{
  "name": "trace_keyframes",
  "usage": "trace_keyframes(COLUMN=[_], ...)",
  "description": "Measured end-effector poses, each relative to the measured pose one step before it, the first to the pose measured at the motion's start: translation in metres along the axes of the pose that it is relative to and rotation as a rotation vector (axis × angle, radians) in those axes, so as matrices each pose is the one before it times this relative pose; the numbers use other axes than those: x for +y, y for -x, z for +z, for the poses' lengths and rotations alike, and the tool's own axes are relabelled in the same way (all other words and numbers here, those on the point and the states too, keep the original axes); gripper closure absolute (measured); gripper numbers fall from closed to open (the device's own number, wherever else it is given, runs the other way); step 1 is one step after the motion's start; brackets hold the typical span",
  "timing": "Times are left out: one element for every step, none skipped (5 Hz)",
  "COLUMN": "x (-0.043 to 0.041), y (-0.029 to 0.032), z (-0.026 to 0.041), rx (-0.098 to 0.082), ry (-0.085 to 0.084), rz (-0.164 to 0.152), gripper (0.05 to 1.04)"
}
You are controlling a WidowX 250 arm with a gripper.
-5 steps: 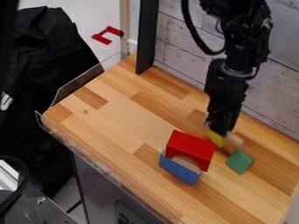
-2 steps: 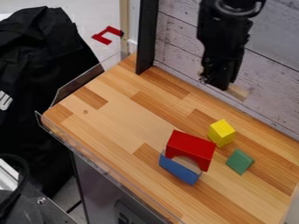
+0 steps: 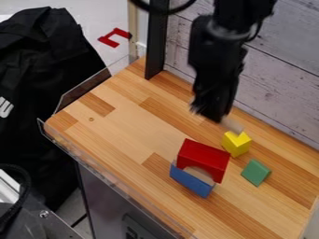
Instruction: Put the rectangle on top of the red arch
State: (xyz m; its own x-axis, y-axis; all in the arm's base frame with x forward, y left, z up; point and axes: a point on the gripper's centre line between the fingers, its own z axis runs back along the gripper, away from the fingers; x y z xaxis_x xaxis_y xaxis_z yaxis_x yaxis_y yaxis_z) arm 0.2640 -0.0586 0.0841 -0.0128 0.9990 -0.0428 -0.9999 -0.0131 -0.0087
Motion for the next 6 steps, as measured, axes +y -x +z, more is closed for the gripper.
trace_keyframes(x=[0.01349, 0.00099, -0.00487, -0.00337, -0.00548, 0.00012], y=[-0.00076, 0.00209, 0.00219, 0.00166, 0.00128, 0.00045], z=[-0.01009, -0.00269, -0.0002, -0.00692, -0.00533, -0.0069], rx=[-0.0018, 0.0111, 0.0236, 0.0091, 0.0019, 0.0061], ry=[-0.0466, 0.004, 0.0273, 0.0001, -0.0064, -0.0161], rz=[0.002, 0.0037, 0.0067, -0.005, -0.0022, 0.0048], gripper=[0.959, 0.959, 0.959, 0.959, 0.959, 0.959])
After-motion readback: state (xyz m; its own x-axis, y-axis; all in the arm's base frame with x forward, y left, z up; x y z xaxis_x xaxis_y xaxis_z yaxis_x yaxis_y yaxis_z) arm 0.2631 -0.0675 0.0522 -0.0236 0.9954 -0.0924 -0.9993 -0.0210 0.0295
